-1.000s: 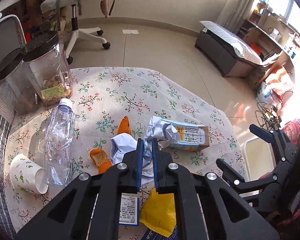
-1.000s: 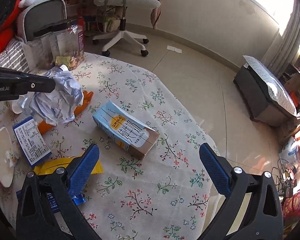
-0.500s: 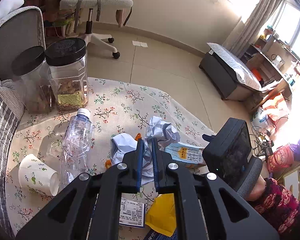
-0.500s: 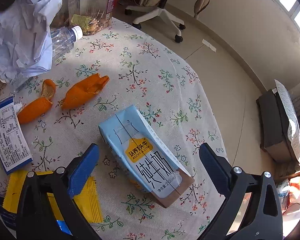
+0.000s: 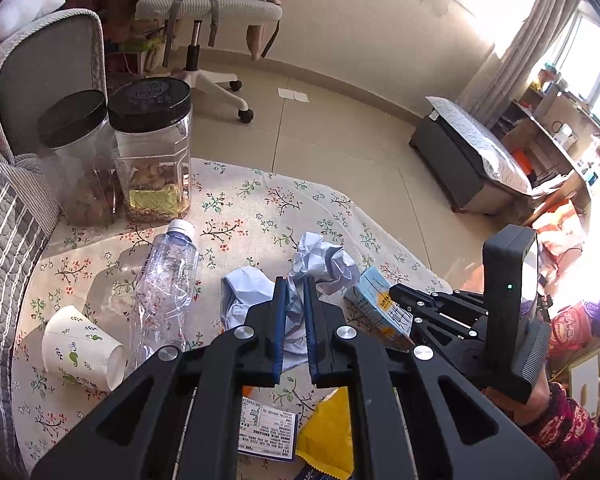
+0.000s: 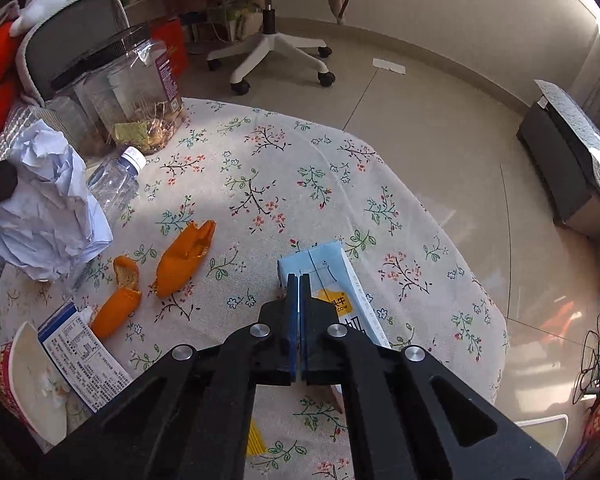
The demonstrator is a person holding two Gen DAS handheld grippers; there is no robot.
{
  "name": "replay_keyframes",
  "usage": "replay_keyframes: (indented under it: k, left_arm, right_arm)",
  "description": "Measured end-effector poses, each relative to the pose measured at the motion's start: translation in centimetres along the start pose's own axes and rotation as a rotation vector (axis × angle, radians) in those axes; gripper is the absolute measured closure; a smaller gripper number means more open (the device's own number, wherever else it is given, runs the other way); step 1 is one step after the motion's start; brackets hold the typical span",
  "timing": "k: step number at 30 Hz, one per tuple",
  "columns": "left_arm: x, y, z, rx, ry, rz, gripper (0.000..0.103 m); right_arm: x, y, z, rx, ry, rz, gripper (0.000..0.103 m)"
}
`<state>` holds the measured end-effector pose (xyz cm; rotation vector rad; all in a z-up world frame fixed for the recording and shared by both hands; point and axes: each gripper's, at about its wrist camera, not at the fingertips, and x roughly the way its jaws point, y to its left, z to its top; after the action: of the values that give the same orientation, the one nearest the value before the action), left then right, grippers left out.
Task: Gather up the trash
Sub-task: 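Lift the foil wrapper with the left tool while the right tool grasps the blue milk carton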
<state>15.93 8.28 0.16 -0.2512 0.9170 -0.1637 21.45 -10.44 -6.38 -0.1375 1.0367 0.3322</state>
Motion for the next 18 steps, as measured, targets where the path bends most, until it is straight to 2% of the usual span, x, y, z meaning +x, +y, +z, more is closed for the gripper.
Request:
replay_keyframes:
  k: [3, 5, 6, 7, 15, 17, 18]
  left_arm:
    - [-0.1, 0.0, -0.1, -0.006, 0.003, -0.005, 0.094]
    - [-0.1, 0.0, -0.1, -0.01, 0.006, -0.017, 0.094]
    - [-0.2, 0.0, -0.1, -0.011, 0.006, -0.022, 0.094]
    - [-0.3, 0.0, 0.0, -0.01, 0.004, -0.024, 0.094]
    - [0.0, 0.6, 0.4, -0.032, 0.009, -0.023, 0.094]
    - [0.1, 0.7, 0.4, -0.036, 0.01, -0.024, 0.094]
    - [0.1, 0.7, 0.4, -0.037, 0.01, -0.025, 0.094]
  right_arm:
    - [-0.5, -0.2, 0.2, -0.009, 0.018, 0.019, 0.102]
    - [-0.3, -0.1, 0.0, -0.052, 0.027, -0.027, 0.058]
    - [-0.4, -0.1, -0.1, -0.061, -0.007, -0.069, 0.023]
    - [-0.5, -0.1, -0.3, -0.082, -0.033, -0.088, 0.012]
    - [5.4, -0.5, -1.1, -0.193, 0.133, -0.142, 0.016]
    - [6.7, -0.6, -1.4, -0.183, 0.168, -0.121, 0.026]
    - [7.2, -0.7, -1.5, -0.157, 0.191, -0.106, 0.044]
